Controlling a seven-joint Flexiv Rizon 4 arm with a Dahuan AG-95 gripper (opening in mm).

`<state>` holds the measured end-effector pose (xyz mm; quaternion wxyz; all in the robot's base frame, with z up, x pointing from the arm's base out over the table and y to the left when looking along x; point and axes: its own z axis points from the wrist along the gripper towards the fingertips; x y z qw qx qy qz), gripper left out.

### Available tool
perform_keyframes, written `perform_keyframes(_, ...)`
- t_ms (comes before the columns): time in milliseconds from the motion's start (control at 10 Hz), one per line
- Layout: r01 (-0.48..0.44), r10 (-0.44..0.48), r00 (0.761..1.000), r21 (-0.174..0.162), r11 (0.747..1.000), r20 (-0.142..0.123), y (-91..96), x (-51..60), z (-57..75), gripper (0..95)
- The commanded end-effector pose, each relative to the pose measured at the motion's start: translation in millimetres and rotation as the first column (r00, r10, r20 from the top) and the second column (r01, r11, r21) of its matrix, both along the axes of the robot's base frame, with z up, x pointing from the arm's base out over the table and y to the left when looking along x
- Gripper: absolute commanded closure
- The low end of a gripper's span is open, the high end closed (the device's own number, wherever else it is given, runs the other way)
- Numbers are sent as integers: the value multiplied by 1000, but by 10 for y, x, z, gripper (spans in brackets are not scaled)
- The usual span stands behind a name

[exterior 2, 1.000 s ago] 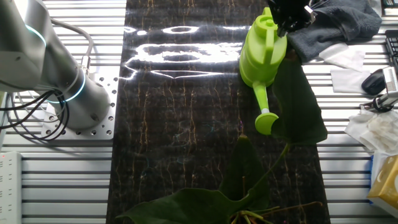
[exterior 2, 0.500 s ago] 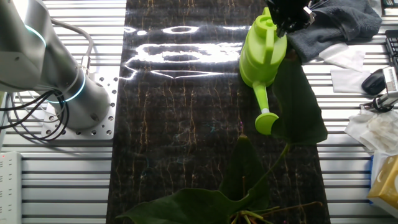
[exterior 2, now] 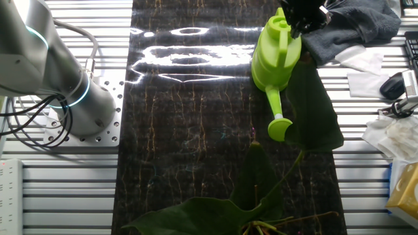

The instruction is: Water the plant

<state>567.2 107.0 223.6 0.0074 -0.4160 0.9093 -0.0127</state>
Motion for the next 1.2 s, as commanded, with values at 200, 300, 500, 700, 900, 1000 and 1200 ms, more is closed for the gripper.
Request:
perform_keyframes(200, -146, 146, 989, -2, 989, 13, 189, -13, -82, 950)
perform_keyframes(300, -228, 229, 973, -15, 973, 38, 275, -28, -111, 950)
perform_keyframes(500, -401, 410, 908, -106, 910, 81, 388, -42, -169, 950)
perform_keyframes(700, -536, 550, 831, -144, 832, 81, 396, -45, -172, 570)
perform_keyframes(900, -596, 608, 790, -131, 792, 80, 396, -47, -169, 190)
perform_keyframes(1000, -606, 615, 783, -110, 788, 88, 396, -47, -169, 190)
perform_keyframes(1200, -595, 599, 794, -72, 801, 102, 398, -51, -163, 0)
